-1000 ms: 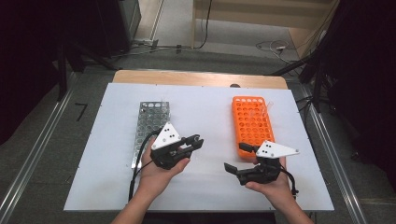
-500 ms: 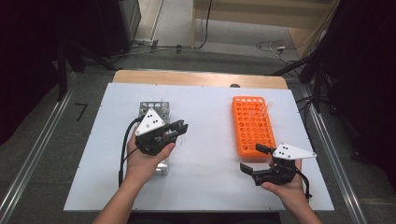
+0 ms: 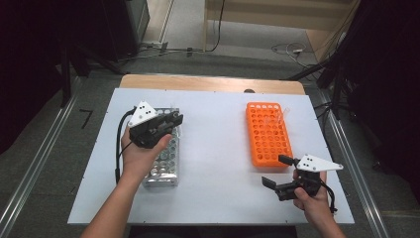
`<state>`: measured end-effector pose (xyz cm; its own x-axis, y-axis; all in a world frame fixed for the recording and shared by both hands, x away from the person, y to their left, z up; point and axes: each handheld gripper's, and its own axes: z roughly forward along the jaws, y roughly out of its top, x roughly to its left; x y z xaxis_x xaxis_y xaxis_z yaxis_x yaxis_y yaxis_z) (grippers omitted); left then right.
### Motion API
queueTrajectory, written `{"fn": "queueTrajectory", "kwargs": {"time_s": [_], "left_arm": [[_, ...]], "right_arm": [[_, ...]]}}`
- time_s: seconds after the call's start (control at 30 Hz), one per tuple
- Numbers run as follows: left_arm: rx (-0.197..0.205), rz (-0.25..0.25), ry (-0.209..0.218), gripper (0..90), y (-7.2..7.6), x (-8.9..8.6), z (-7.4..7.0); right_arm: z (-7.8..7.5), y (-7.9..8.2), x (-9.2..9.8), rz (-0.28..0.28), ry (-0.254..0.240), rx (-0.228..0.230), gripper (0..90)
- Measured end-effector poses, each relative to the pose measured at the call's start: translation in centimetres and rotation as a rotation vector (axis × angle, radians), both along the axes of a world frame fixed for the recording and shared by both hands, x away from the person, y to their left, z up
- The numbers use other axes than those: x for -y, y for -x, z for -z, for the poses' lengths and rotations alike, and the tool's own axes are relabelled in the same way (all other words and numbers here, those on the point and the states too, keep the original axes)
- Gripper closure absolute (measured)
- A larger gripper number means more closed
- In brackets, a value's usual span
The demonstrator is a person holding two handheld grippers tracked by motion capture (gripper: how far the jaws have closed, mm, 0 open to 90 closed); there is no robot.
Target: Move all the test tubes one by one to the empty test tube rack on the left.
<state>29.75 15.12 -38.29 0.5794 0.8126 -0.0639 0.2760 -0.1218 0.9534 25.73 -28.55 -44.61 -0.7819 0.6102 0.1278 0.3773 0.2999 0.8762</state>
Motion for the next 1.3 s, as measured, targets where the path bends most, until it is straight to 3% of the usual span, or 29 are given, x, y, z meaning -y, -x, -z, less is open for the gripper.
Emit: {"fn": "queueTrajectory", "kwargs": {"time_s": [0.37,0.77,1.07,1.3], "left_arm": [[0.01,-0.068,-0.002,76.5,-2.7,-1.0,0.1],[0.003,-0.155,-0.005,76.5,-5.5,-1.2,1.5],[-0.008,-0.193,-0.01,76.5,-6.7,-1.2,2.4],[-0.016,-0.203,-0.039,76.5,-7.1,-0.8,3.0]], "right_arm": [[0.3,0.1,-0.2,-0.006,0.018,-0.004,0.0],[0.5,0.0,0.1,-0.002,0.018,-0.004,0.0],[0.6,0.0,0.2,0.0,0.017,-0.009,0.0],[0.6,0.1,0.2,-0.004,0.019,-0.009,0.0]]}}
